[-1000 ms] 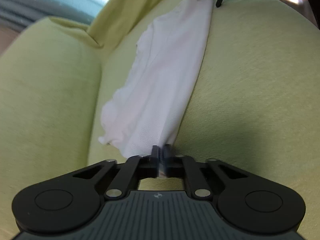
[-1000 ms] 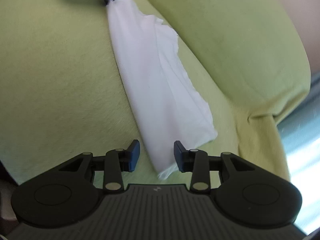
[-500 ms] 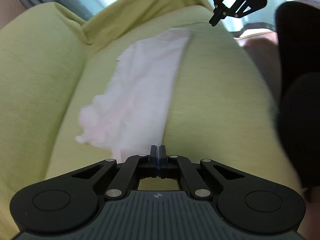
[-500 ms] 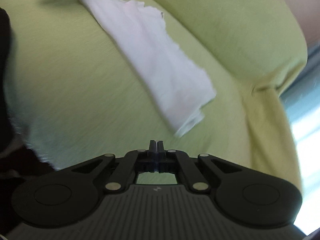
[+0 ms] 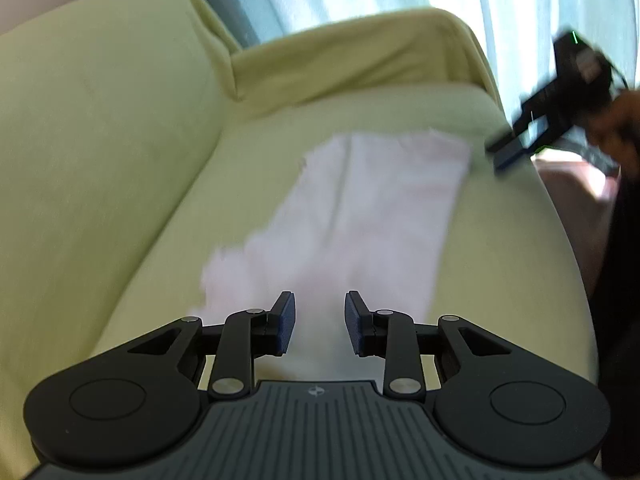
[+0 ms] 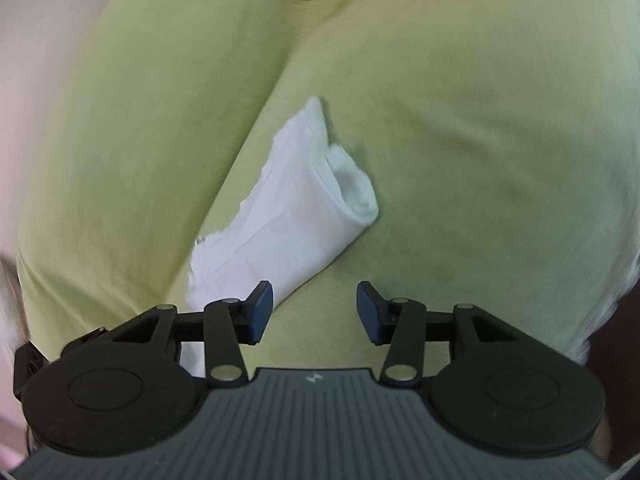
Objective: Fold clothes
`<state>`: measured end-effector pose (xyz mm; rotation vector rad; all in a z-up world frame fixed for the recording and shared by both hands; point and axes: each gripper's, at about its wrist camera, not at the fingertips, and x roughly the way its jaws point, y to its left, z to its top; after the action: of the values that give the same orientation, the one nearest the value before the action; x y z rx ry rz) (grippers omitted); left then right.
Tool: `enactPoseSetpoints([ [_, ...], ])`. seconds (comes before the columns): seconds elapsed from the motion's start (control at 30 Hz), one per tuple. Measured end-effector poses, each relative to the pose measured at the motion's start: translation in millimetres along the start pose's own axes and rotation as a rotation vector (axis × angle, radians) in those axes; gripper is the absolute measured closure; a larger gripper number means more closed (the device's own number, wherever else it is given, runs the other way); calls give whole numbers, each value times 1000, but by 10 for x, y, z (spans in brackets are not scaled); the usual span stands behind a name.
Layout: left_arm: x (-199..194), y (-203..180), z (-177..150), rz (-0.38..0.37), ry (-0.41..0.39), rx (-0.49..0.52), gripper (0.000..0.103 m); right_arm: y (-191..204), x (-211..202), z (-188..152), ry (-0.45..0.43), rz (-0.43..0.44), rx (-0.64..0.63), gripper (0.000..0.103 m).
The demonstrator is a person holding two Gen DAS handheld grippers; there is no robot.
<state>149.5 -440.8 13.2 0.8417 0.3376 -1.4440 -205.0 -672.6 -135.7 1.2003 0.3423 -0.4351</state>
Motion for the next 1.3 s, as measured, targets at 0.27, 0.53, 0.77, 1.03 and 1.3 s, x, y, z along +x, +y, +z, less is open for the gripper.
enactPoseSetpoints([
  [0.27,883,275,668,-83,-52,-14,56,-17,184,-113,-253,0,118,70],
  [0.53,1959,484,1208,-230,-5,28,43,-131,187,-7,-213,38,21,98],
  [0.77,2703,547,1390,-397,116,56,36,-166,54,44,-215,31,-33,98],
  [1.03,2596,387,1415,-447,126,93,91,-158,128,99,-189,68,-45,97],
  [1.3,1656,833,1428,-277,-128,-191,92,388,-89,573,-220,70,-254,99],
])
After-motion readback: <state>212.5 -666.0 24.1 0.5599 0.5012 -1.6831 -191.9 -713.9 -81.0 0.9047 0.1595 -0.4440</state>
